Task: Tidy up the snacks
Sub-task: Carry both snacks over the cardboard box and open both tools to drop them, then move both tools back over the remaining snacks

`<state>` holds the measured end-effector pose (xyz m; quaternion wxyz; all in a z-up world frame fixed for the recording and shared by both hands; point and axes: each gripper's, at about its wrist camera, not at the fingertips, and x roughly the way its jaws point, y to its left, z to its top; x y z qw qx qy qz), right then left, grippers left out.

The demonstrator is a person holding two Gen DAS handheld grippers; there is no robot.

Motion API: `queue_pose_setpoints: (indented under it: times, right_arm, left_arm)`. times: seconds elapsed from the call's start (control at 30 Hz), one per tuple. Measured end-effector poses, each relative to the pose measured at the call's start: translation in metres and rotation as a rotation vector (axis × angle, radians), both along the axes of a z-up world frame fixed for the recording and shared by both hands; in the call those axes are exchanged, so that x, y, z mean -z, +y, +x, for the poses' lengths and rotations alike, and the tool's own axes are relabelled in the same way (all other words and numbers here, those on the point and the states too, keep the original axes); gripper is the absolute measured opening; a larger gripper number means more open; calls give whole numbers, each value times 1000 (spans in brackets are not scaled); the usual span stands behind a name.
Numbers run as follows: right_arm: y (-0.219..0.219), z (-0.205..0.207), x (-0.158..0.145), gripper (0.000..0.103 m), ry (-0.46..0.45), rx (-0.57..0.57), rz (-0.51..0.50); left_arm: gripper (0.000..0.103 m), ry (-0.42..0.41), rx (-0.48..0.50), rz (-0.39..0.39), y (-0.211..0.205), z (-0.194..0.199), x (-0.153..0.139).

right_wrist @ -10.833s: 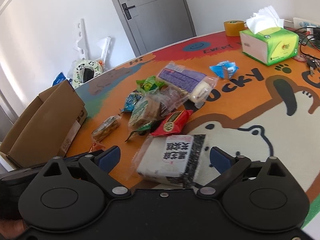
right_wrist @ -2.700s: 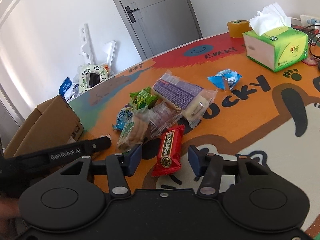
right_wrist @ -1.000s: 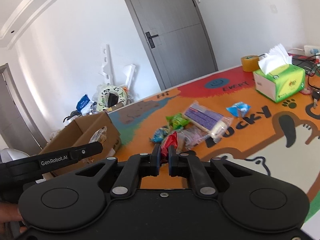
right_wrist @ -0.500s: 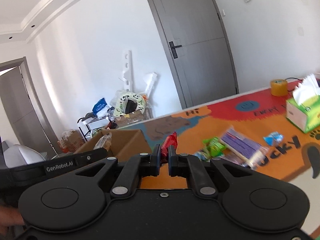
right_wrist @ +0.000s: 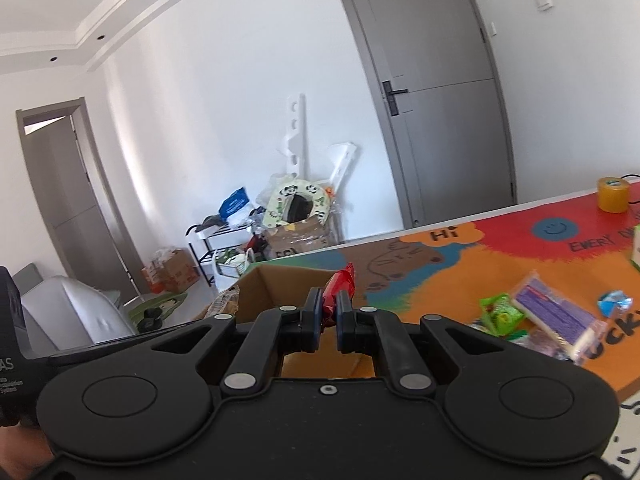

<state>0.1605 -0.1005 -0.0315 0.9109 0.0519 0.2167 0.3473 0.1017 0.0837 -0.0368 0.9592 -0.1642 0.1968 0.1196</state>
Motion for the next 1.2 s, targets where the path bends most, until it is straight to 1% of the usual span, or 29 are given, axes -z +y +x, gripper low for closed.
queue_pose_setpoints:
  times: [0.13,0.27,0.3,0.4,0.63,0.73,0.77,0.83,0.87,0.9,1.0,1.03,1.2]
  right_arm:
    - [14,0,0,9,2,-31,-1]
    - [26,0,1,9,5,-57,-1]
    - [30,0,2,9,7,-63,-4]
    - [38,1,5,9,16,-75,-12]
    - [59,1,7,9,30,-111,-24]
    - [68,1,6,9,35,-138,-13]
    - [71,0,5,11,42,-147,-9]
    - [74,3,6,22,66,-145,-4]
    - [73,3,7,28,71,-135,-6]
    - [72,4,9,28,75,-126,-8]
    - [63,5,12,28,105,-111,-5]
    - [59,4,12,28,108,-102,-7]
    - [38,3,13,42,115,-44,-5]
  left_arm:
    - [18,8,-24,-16,14,-1,1]
    - [19,23,-29,-29,24,2,4]
    - [23,31,-34,-33,26,2,4]
    - [28,26,-46,-55,32,-1,4]
    - [32,0,-83,-76,46,-14,0]
    - [34,-6,-96,-78,50,-18,-2]
    - [35,-8,-98,-77,51,-19,-3]
    - [37,-8,-100,-76,51,-19,-4]
    - [41,-8,-101,-76,52,-19,-4]
    - [46,-8,-101,-74,52,-19,-4]
    - [54,-9,-101,-66,48,-18,-3]
    - [55,-10,-96,-66,46,-17,-3]
    - [67,-6,-77,-64,37,-15,-2]
